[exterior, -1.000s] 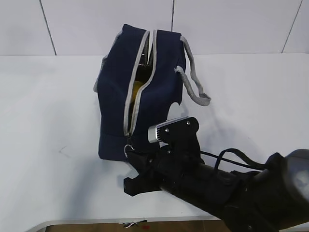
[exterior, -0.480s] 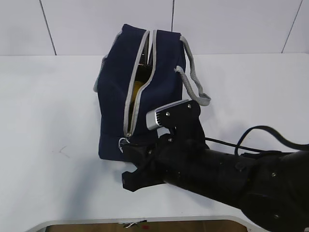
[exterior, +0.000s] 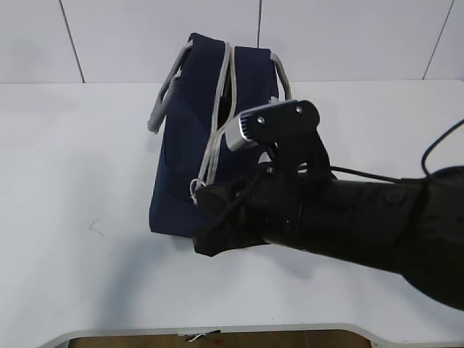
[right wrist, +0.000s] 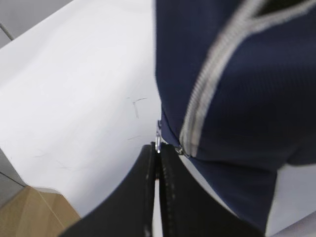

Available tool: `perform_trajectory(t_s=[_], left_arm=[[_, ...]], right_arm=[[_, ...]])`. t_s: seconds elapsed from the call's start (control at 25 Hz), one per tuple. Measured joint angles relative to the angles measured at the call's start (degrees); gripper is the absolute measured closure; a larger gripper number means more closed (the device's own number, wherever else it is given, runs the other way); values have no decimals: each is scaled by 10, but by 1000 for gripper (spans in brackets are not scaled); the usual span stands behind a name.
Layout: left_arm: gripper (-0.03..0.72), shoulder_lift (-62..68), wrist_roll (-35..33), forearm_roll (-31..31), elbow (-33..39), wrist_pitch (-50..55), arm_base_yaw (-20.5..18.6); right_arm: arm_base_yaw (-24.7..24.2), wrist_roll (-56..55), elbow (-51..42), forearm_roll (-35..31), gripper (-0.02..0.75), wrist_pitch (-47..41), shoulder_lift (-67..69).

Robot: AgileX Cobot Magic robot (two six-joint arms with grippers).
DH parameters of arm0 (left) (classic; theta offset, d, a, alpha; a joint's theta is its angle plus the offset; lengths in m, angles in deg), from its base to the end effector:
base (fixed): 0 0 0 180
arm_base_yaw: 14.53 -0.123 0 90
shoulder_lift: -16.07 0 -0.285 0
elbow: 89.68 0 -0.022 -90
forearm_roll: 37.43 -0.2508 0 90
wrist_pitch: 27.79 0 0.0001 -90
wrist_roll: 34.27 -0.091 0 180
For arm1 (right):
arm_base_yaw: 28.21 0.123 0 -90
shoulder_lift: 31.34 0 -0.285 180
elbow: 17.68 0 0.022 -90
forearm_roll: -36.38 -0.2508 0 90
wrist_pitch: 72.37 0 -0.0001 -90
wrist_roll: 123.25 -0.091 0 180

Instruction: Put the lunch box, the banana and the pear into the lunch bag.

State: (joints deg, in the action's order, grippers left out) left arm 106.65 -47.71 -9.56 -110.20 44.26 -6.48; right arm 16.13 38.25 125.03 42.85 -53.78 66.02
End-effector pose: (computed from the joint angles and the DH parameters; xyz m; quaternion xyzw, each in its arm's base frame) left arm 0.2751 -0.0798 0.4518 0.1753 0.9011 -0.2257 0.3261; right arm 0.2208 0.2204 0.2048 -0.2429 0.8133 0.2644 0.4579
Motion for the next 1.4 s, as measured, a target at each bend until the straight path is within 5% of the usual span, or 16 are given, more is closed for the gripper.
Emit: perform_trajectory(t_s=[0.68,1.12,1.4], left_arm=[[442,0,0,-59,0,1,0],[442,0,0,-64,0,1,0],[442,-1,0,-63,78,1,0]], right_arm=[[0,18,231,132,721,-320,-37],[0,18,284,224,721,-354,-36],[0,19,287,262,721,-346,-30]])
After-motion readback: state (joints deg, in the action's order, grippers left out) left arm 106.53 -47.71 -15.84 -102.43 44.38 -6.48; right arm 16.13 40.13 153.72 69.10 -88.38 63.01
